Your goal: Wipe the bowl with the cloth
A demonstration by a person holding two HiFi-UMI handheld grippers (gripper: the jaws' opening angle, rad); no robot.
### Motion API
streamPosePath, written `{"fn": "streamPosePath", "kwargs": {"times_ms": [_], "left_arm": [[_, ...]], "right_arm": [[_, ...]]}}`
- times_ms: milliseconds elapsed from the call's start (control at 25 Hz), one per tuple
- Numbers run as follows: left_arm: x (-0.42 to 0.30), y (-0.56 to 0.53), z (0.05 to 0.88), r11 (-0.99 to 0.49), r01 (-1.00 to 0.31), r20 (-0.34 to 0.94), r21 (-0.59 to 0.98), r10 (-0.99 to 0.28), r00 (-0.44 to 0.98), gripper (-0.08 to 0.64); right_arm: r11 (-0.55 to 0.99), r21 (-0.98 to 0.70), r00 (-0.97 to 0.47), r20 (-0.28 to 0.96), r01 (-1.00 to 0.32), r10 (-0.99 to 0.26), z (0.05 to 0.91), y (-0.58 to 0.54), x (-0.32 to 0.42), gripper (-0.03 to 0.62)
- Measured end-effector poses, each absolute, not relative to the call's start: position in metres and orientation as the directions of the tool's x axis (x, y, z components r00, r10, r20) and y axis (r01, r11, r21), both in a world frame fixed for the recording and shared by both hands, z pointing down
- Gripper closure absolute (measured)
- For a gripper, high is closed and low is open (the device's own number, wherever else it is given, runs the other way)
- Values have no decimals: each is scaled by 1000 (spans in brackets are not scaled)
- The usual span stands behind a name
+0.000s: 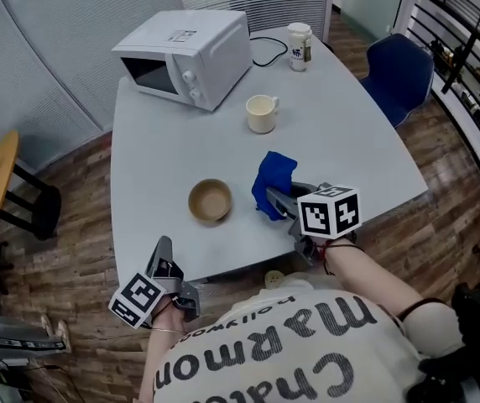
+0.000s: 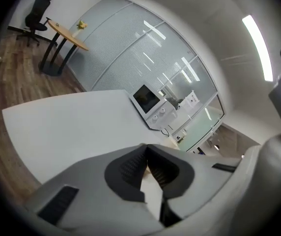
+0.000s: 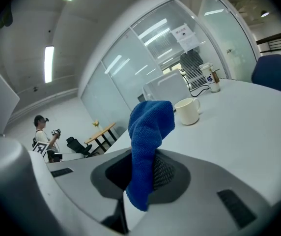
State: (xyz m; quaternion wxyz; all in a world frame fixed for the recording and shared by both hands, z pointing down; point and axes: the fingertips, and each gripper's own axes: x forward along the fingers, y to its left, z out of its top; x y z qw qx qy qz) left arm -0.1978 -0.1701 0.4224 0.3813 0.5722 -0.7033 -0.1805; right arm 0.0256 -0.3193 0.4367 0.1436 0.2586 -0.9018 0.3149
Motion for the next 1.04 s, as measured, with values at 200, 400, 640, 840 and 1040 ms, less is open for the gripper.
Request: {"fn": "streamPosePath", "kwargs": {"times_ms": [200,400,640,840,1040], "left_arm": [[-182,-118,414,278,-699,354,659,-934,-38,565],[-172,-58,415,305,-679,360,668,-931,-64,565],[-165,-5,424,333,-642,361,690,-928,-93,566],[-154,17,427,327,-644,354,692,-931,-91,566],[-151,41,427,317,-658,341,682,-935,-97,565]], "right_arm": [[653,-498,-817,428,-570,-386,430,-278,37,529],[638,-499,-805,449,-586,-388,431,-230,49,529],[654,-473,-797,473,-590,-376,433,-181,59,529],[670,-449,-790,488,-591,-370,436,-155,66,529],[668,-450,-790,485,-593,-375,440,-133,72,529]]}}
